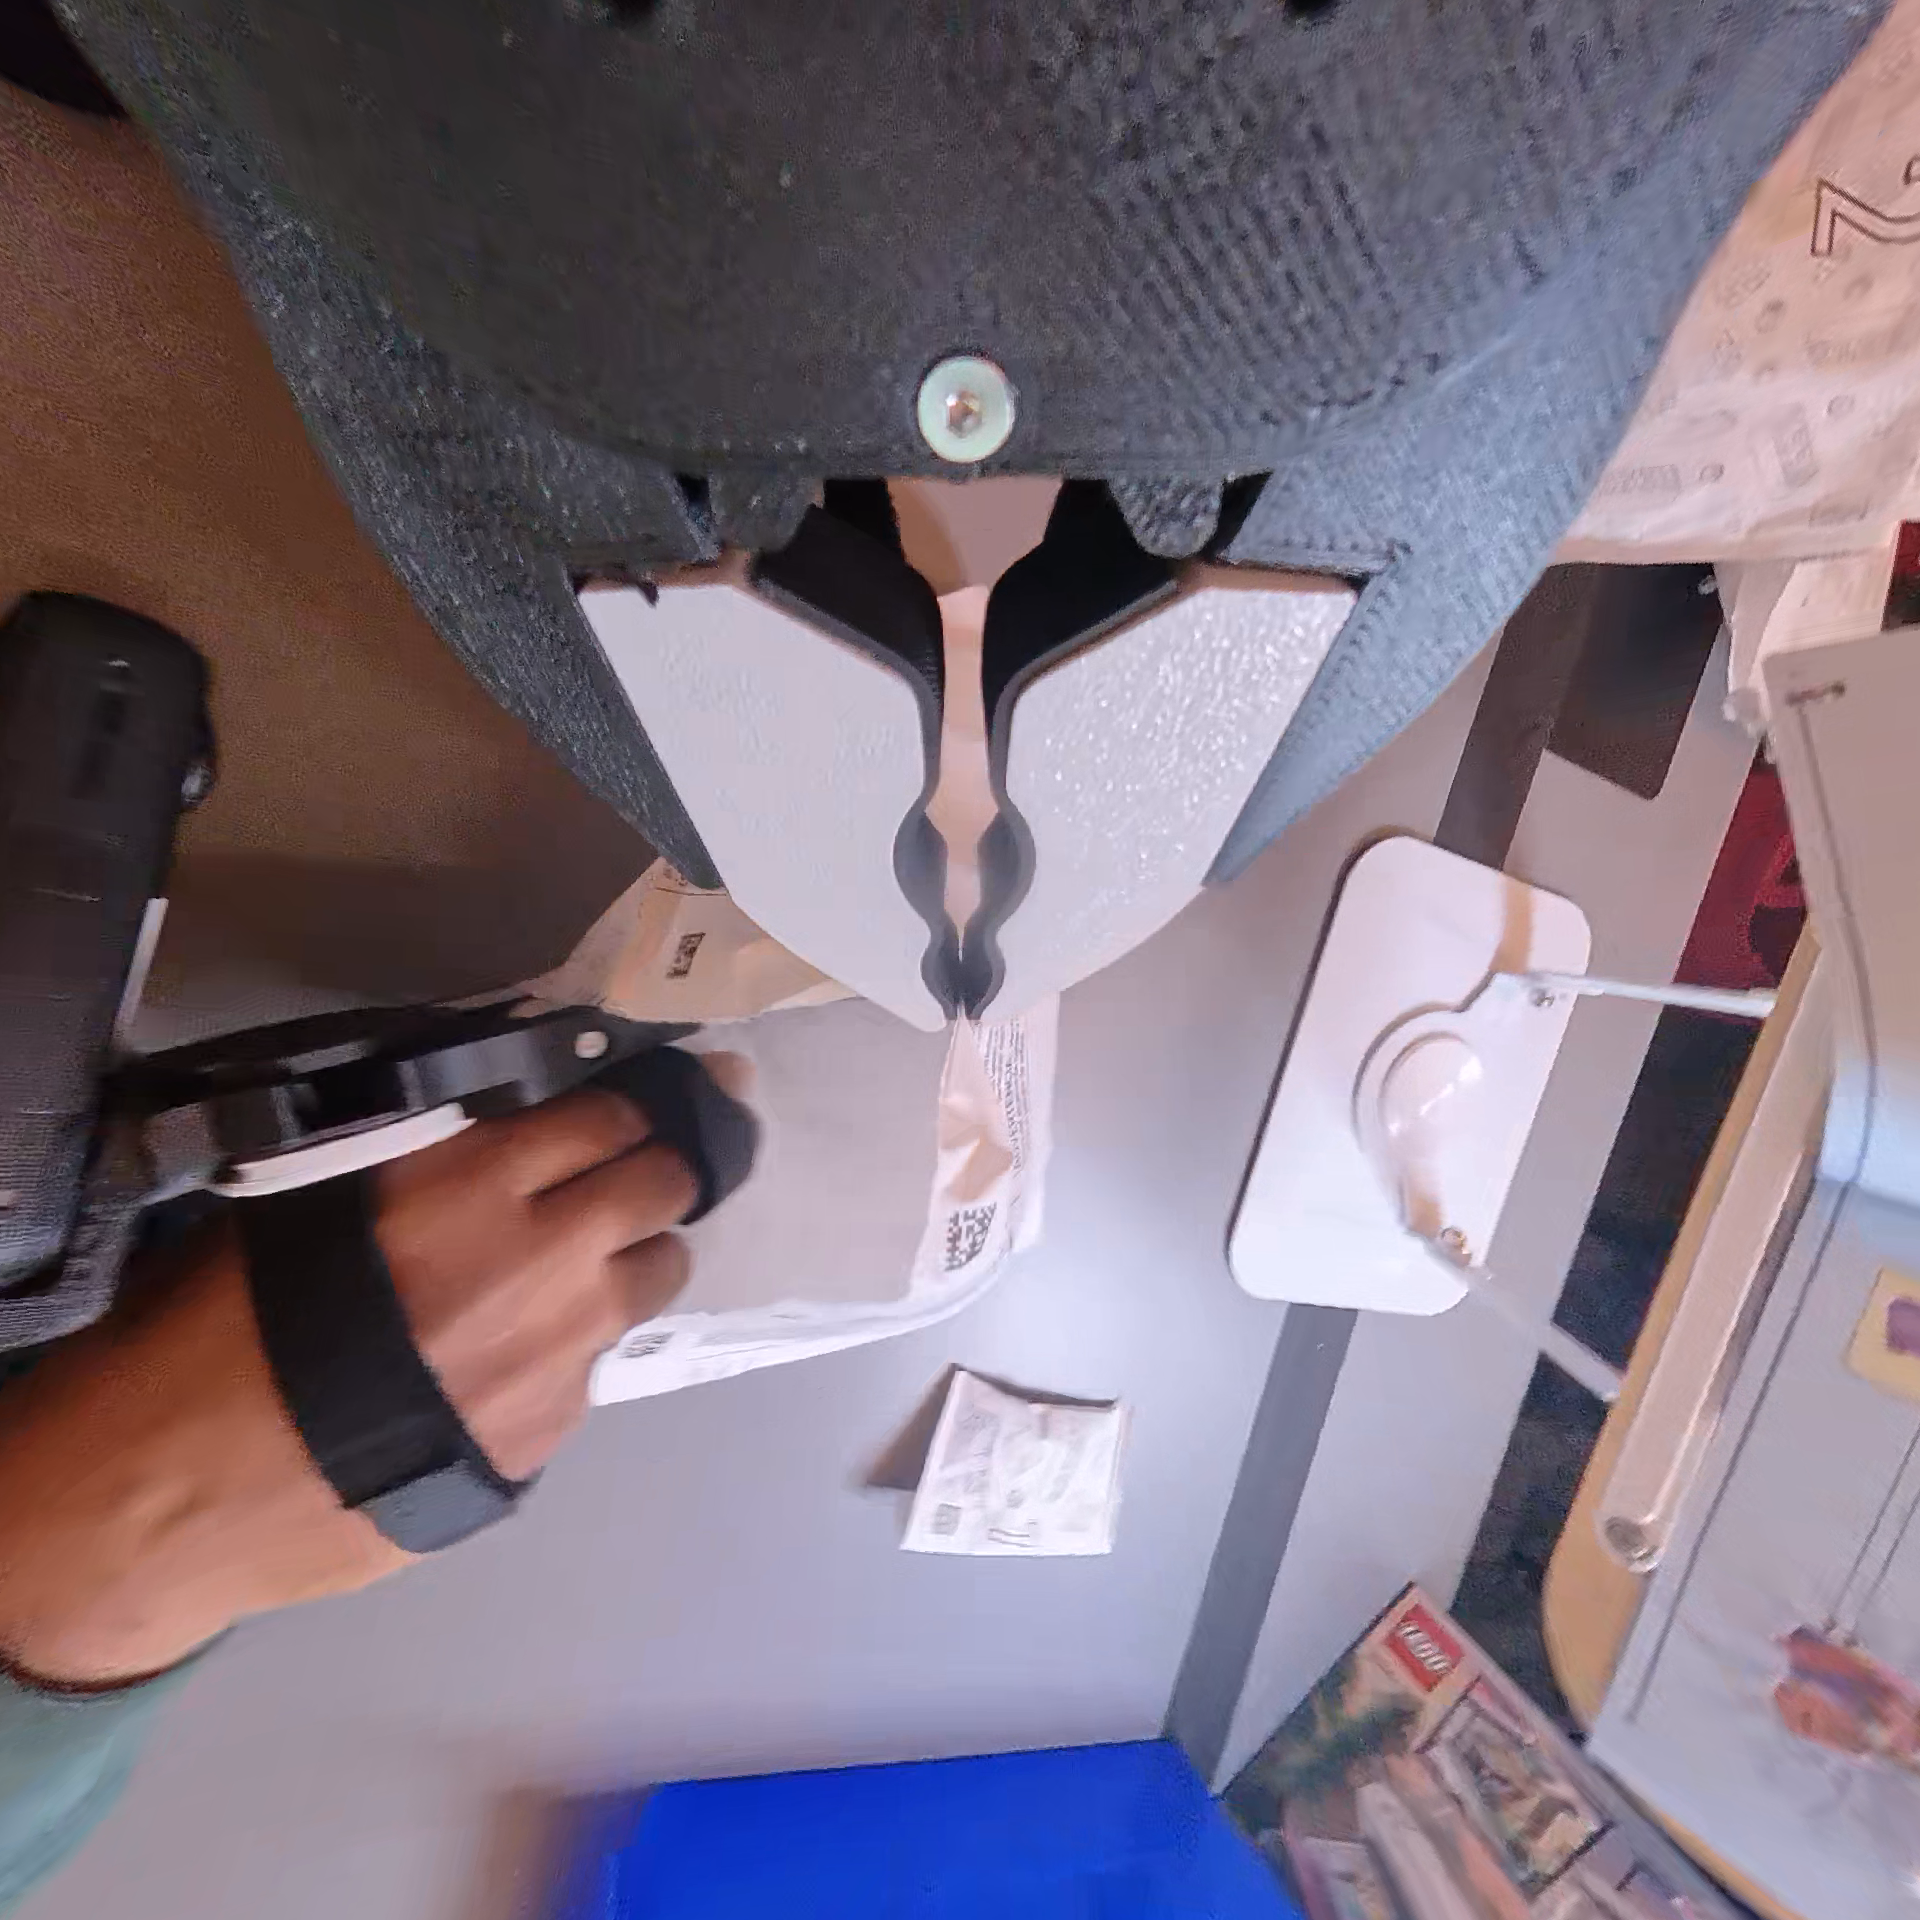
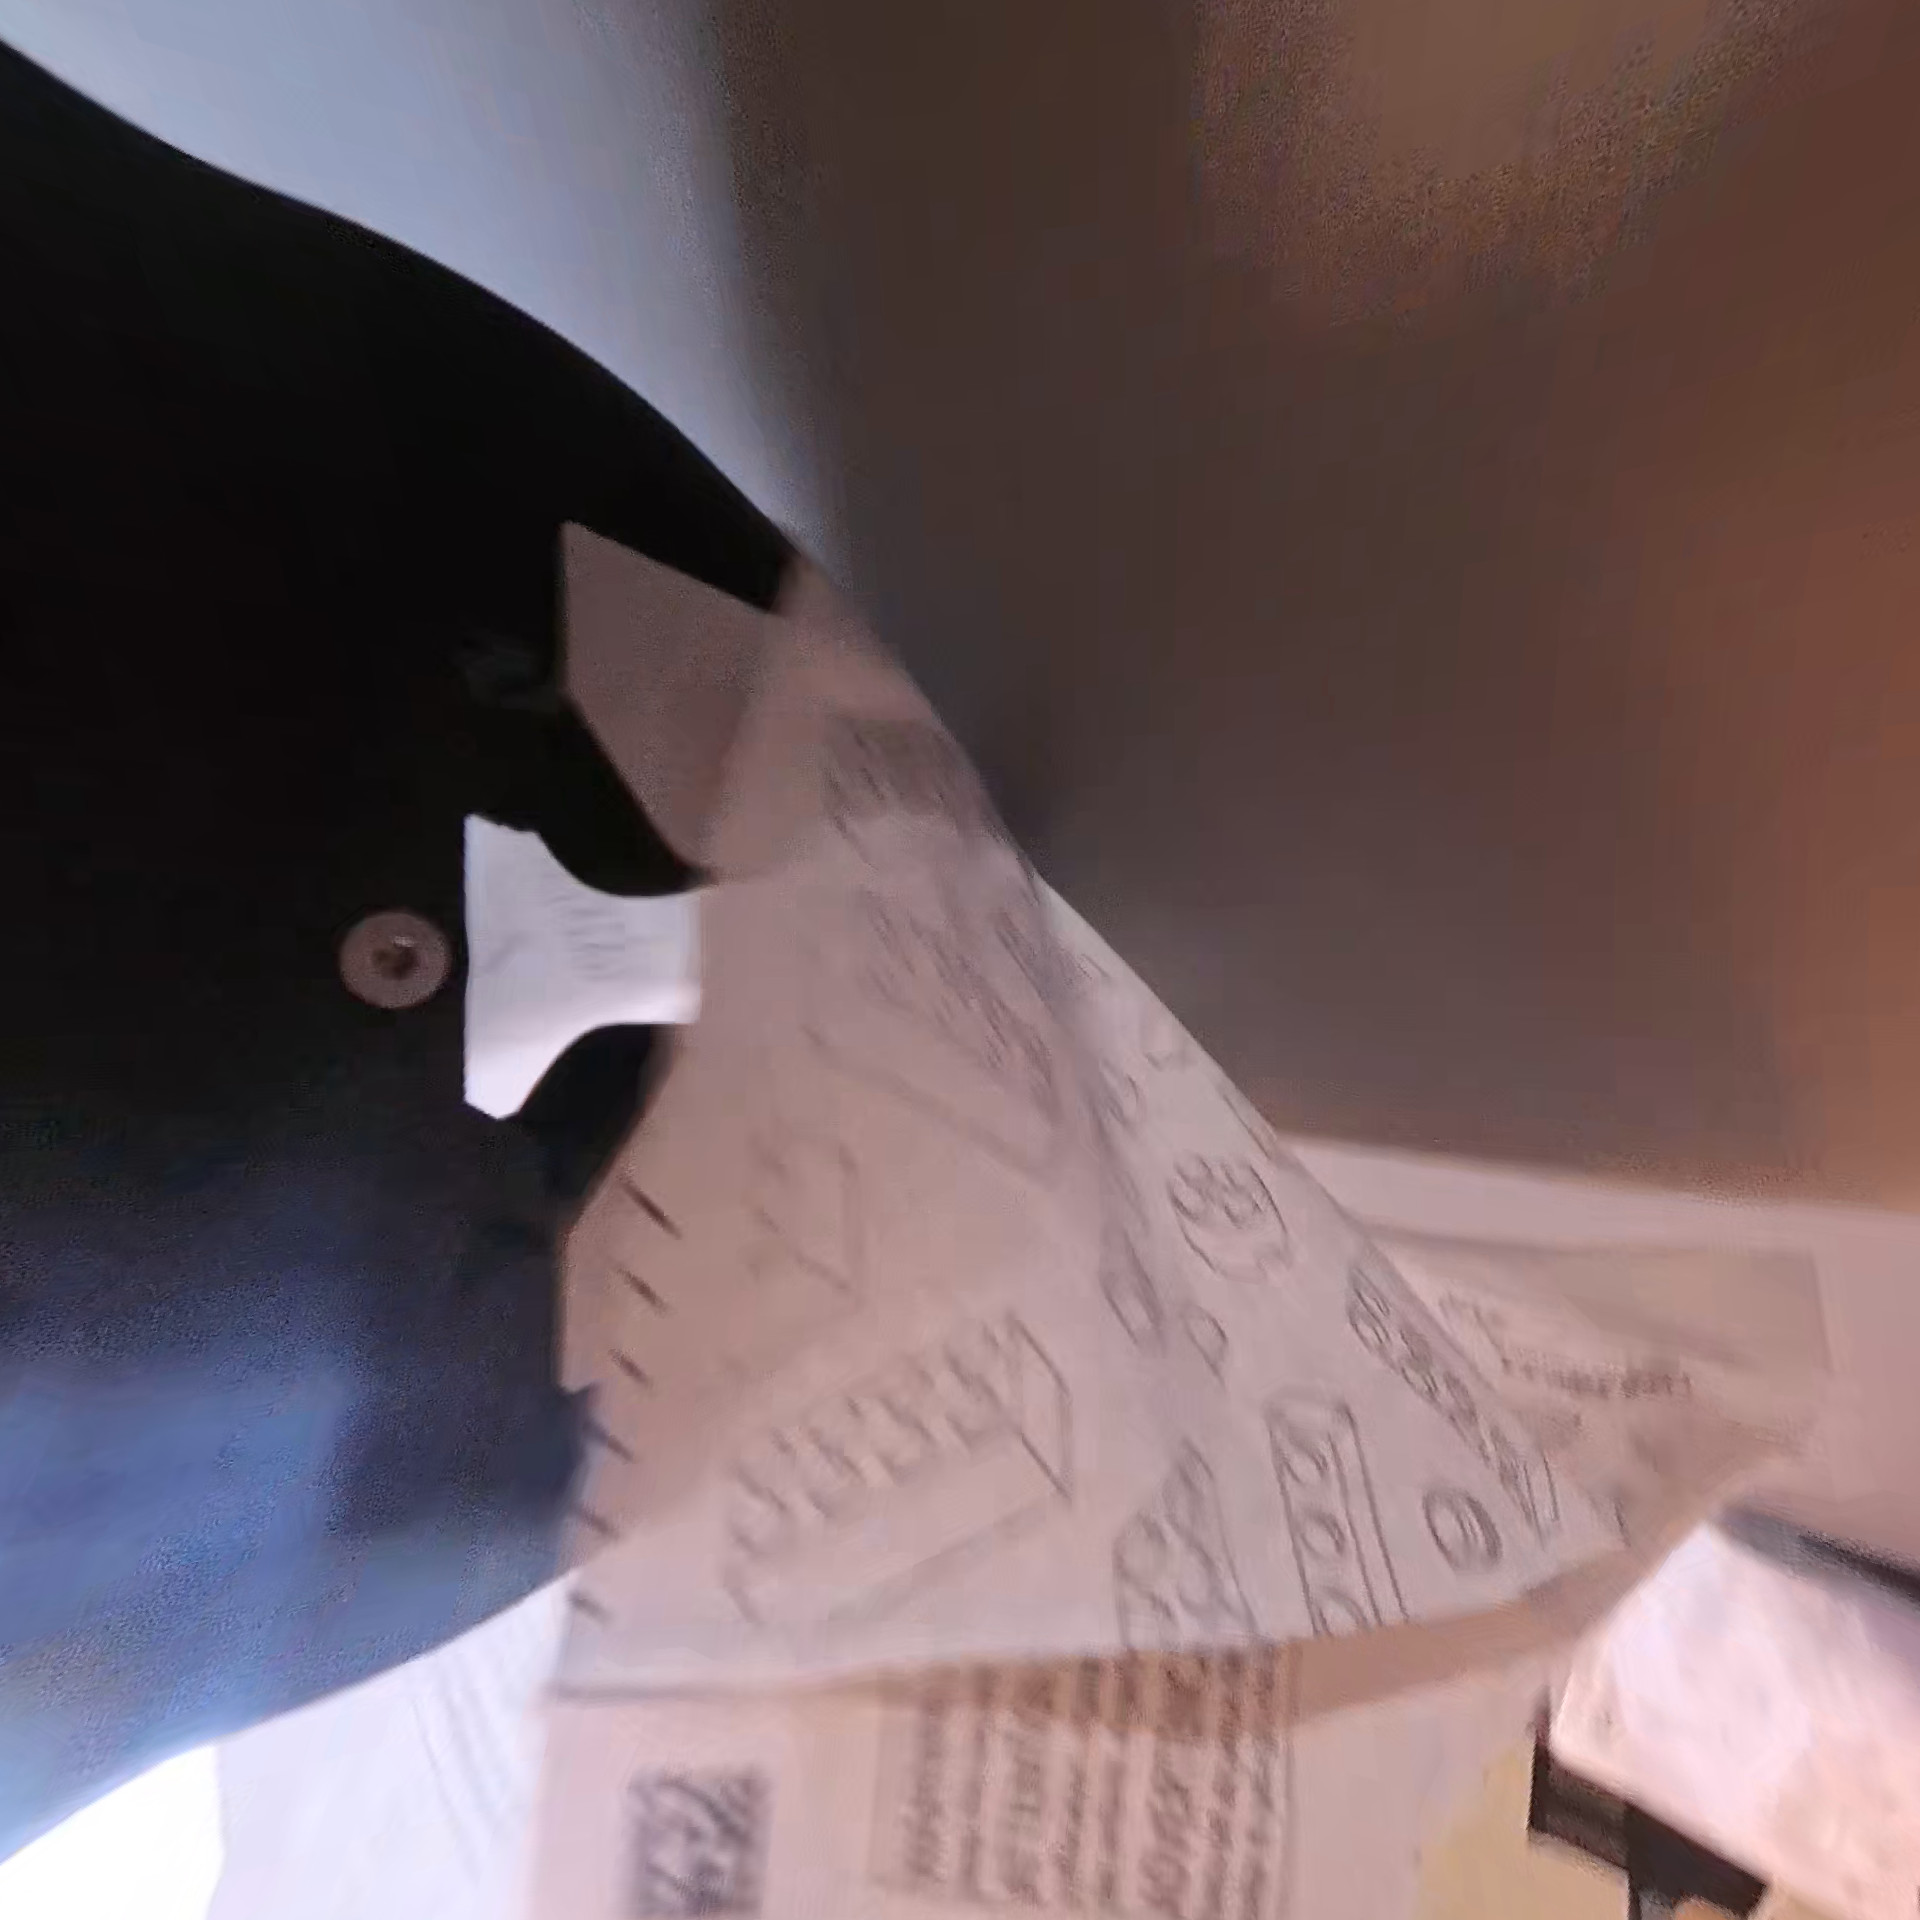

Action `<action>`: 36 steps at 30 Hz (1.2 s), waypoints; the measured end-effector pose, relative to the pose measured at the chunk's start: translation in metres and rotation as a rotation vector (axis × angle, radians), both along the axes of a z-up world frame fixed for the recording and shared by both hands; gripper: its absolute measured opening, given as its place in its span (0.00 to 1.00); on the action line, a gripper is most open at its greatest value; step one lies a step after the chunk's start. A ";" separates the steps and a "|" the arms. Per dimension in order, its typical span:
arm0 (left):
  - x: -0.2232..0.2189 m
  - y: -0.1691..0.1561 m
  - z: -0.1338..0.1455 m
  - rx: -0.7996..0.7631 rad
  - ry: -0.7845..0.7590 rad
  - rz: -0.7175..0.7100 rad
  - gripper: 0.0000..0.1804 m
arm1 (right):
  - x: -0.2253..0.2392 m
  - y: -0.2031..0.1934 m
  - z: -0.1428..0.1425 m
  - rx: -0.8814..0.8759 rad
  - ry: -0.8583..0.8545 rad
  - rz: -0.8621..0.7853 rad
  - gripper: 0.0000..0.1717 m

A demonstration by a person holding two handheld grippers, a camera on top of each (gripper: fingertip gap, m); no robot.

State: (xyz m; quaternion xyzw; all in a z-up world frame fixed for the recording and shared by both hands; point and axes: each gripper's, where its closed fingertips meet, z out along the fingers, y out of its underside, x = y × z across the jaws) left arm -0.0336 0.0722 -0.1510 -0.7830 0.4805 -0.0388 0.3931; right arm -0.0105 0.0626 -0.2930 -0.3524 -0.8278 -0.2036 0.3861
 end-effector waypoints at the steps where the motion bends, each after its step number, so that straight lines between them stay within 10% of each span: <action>1: -0.009 0.004 0.001 0.008 -0.026 0.027 0.01 | 0.004 -0.004 -0.005 -0.021 -0.010 0.009 0.13; 11: -0.035 0.023 0.008 0.114 -0.002 0.142 0.01 | 0.005 -0.044 -0.008 -0.350 0.050 0.058 0.10; 16: -0.027 0.010 0.014 0.089 -0.034 0.100 0.00 | 0.001 -0.044 0.016 -0.548 0.191 -0.018 0.35; 20: -0.019 0.003 0.015 0.032 -0.087 0.073 0.00 | -0.001 -0.027 0.037 -0.344 0.248 0.034 0.40; 22: -0.016 0.000 0.019 -0.011 -0.162 0.055 0.00 | 0.001 -0.014 0.040 -0.118 0.228 0.064 0.35; 25: -0.027 0.005 0.023 -0.017 -0.208 0.069 0.00 | 0.000 -0.014 0.045 0.045 0.249 0.146 0.00; 31: -0.042 -0.031 0.030 0.028 -0.390 -0.085 0.27 | 0.013 -0.017 0.072 -0.320 0.415 0.043 0.00; 36: -0.055 -0.074 -0.044 -0.049 -0.182 -0.184 0.35 | 0.021 -0.014 0.098 -0.558 0.497 -0.006 0.00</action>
